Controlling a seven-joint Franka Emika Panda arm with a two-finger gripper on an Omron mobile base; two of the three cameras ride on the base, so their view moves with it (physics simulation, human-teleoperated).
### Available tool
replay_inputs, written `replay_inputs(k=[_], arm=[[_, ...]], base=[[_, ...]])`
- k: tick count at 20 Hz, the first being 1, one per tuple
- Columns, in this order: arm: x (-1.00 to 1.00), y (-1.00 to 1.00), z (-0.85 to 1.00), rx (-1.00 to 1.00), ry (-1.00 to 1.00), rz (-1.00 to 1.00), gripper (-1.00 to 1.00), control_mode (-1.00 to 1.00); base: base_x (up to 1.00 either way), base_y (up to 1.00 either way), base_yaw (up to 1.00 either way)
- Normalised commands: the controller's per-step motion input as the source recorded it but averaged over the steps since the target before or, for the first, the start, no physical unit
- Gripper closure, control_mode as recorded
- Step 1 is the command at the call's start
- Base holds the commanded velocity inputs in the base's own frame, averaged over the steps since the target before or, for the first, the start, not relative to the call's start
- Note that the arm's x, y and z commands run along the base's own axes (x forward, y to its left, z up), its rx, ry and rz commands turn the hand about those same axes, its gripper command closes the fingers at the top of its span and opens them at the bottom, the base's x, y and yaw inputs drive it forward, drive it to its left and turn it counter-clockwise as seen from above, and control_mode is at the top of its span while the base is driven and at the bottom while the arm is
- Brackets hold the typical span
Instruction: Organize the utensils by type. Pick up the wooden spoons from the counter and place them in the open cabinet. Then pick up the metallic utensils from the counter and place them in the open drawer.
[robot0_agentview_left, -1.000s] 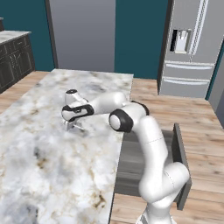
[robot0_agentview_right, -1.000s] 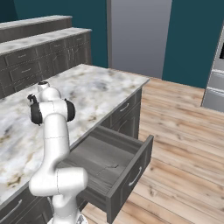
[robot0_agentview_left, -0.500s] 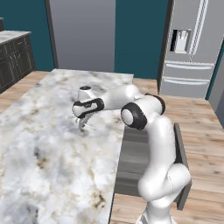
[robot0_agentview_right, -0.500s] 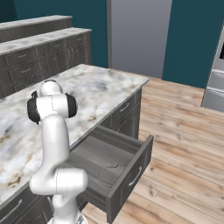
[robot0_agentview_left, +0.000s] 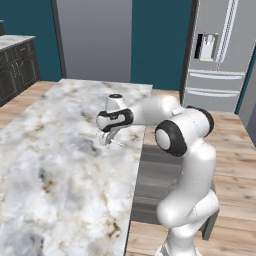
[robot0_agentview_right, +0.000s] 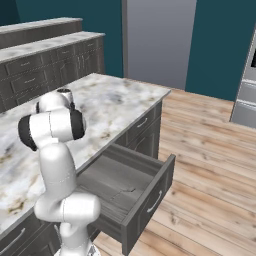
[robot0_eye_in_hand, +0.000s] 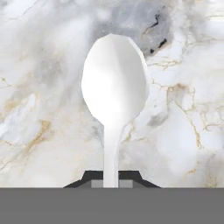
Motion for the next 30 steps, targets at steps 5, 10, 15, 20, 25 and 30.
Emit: replay_inputs(k=[5,10,15,20,25,30], arm=[[-0.52,-0.66,0.29,0.00,0.00,-0.10,1.00,-1.00],[-0.46,-0.69,0.11,0.00,0.00,-0.18,1.00,-1.00],[-0.41,-0.72,0.01,0.00,0.00,-0.27,1.00,-1.00],[-0.21,-0.70,0.00,0.00,0.10,-0.40,1.00,-1.00],[-0.17,-0.68,0.00,0.00,0.13,-0.38,1.00,-1.00],[-0.03,-0.46,-0.16,0.00,0.10,-0.37,1.00,-1.00]], base=[[0.00,0.00,0.00],[0.00,0.00,0.00],[0.00,0.00,0.00],[0.00,0.00,0.00],[0.00,0.00,0.00],[0.00,0.00,0.00]])
